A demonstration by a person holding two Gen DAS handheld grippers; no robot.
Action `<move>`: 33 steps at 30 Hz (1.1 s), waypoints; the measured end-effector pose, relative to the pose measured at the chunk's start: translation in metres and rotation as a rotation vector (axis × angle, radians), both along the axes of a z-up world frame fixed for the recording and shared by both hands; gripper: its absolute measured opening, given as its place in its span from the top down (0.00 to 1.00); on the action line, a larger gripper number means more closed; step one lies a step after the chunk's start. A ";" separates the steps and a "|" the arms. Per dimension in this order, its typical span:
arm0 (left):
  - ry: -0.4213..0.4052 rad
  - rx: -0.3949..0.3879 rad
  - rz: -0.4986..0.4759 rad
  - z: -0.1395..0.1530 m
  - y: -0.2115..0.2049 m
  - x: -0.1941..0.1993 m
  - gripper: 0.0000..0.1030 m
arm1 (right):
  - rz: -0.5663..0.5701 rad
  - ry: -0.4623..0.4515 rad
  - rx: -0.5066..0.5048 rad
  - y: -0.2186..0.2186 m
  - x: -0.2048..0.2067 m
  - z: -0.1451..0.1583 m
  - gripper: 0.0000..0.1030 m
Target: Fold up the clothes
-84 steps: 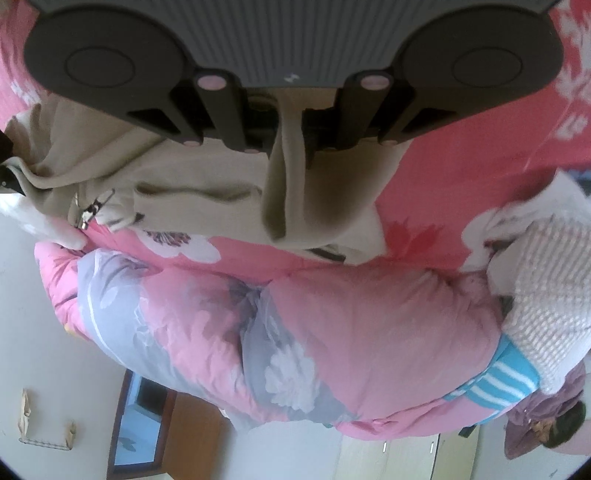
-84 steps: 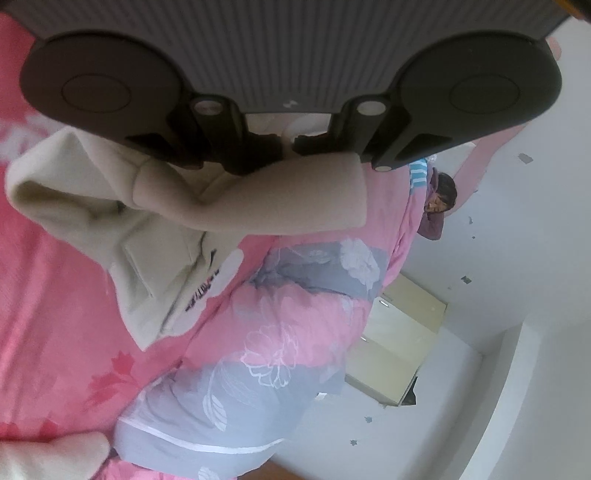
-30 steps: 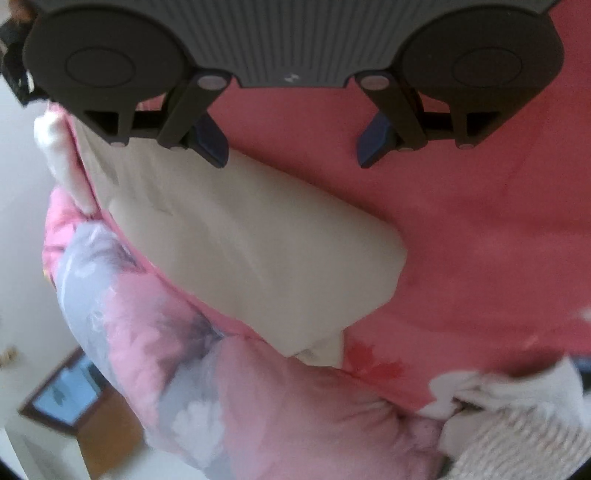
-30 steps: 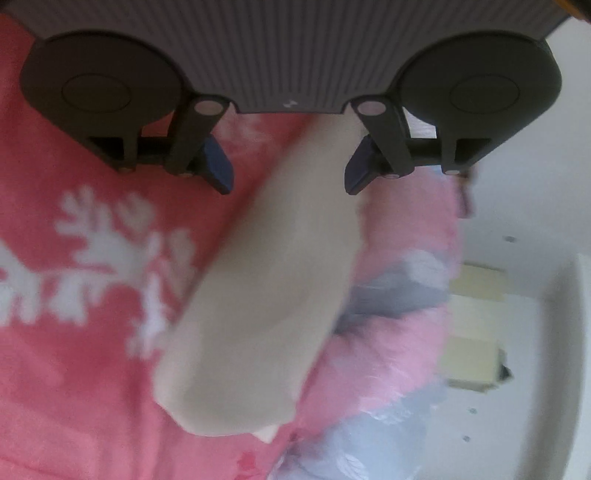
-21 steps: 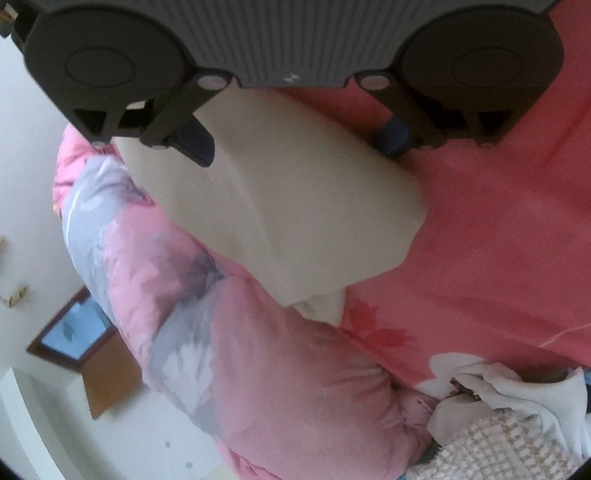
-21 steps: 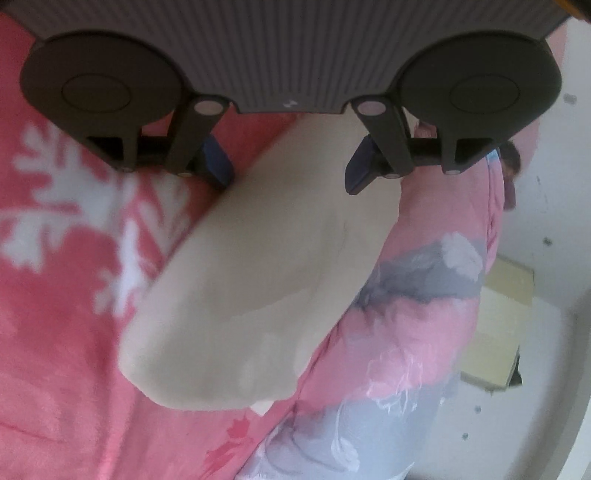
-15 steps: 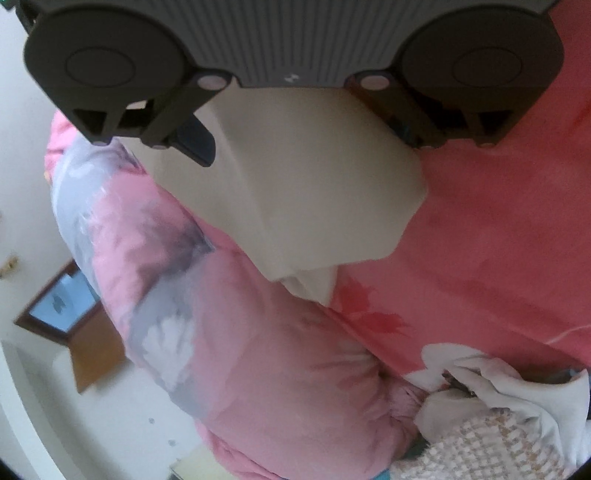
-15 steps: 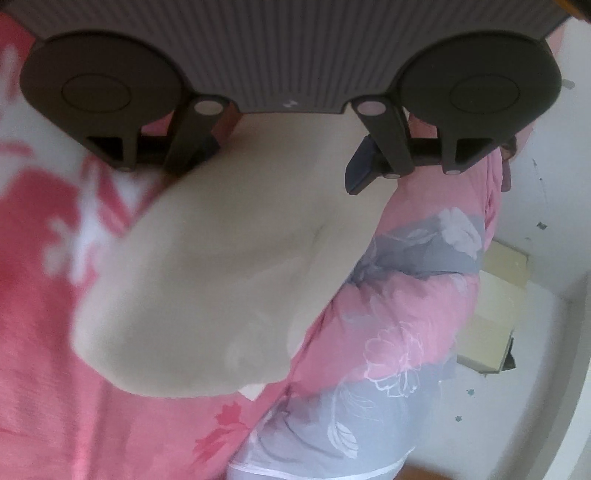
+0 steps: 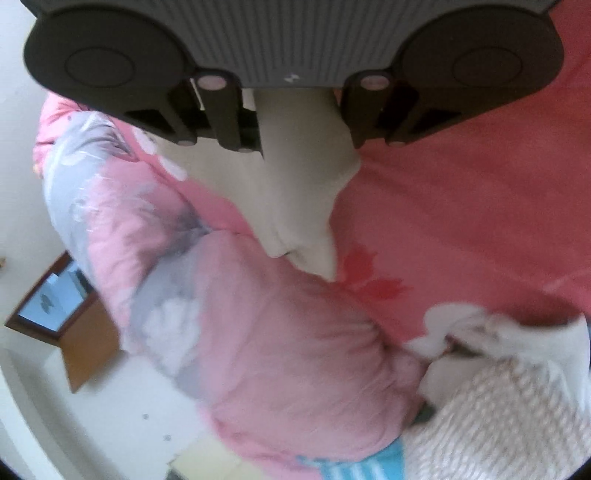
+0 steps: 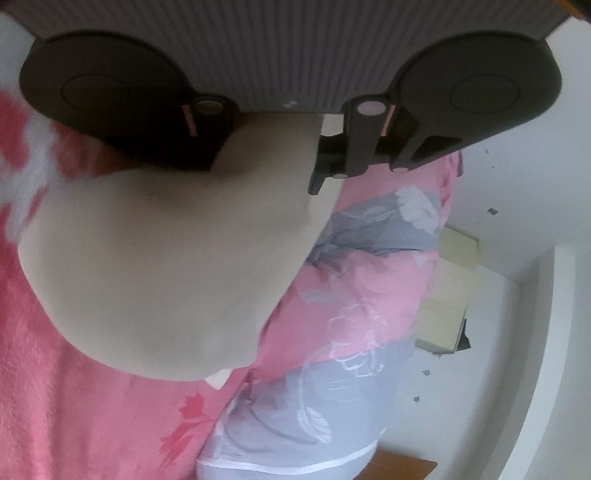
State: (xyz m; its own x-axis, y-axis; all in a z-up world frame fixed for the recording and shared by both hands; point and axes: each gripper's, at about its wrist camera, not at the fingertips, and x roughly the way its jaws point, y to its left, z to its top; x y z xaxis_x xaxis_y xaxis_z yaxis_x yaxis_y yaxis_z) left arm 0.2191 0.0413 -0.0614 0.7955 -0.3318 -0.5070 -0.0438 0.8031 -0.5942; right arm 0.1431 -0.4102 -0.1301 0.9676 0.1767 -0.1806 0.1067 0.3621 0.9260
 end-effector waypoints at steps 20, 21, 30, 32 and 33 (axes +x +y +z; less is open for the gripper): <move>0.087 0.131 -0.054 0.007 0.085 -0.197 0.51 | 0.256 0.180 0.085 0.028 -0.170 0.005 0.73; 0.073 0.130 -0.028 0.011 0.092 -0.200 0.43 | 0.245 0.204 0.082 0.025 -0.173 0.003 0.69; -0.046 0.207 0.131 0.042 0.128 -0.211 0.24 | 0.122 0.193 0.106 0.000 -0.227 0.025 0.48; -0.053 0.213 0.128 0.043 0.126 -0.210 0.24 | 0.094 0.191 0.106 -0.003 -0.235 0.029 0.48; -0.056 0.215 0.120 0.043 0.124 -0.208 0.24 | 0.085 0.197 0.099 -0.004 -0.236 0.031 0.47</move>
State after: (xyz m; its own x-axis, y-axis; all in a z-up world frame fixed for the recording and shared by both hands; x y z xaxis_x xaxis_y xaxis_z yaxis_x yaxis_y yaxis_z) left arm 0.0107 0.1654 -0.0181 0.8517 -0.1230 -0.5093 -0.1178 0.9022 -0.4150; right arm -0.0930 -0.4141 -0.0991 0.8962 0.2822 -0.3422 0.2619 0.2859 0.9218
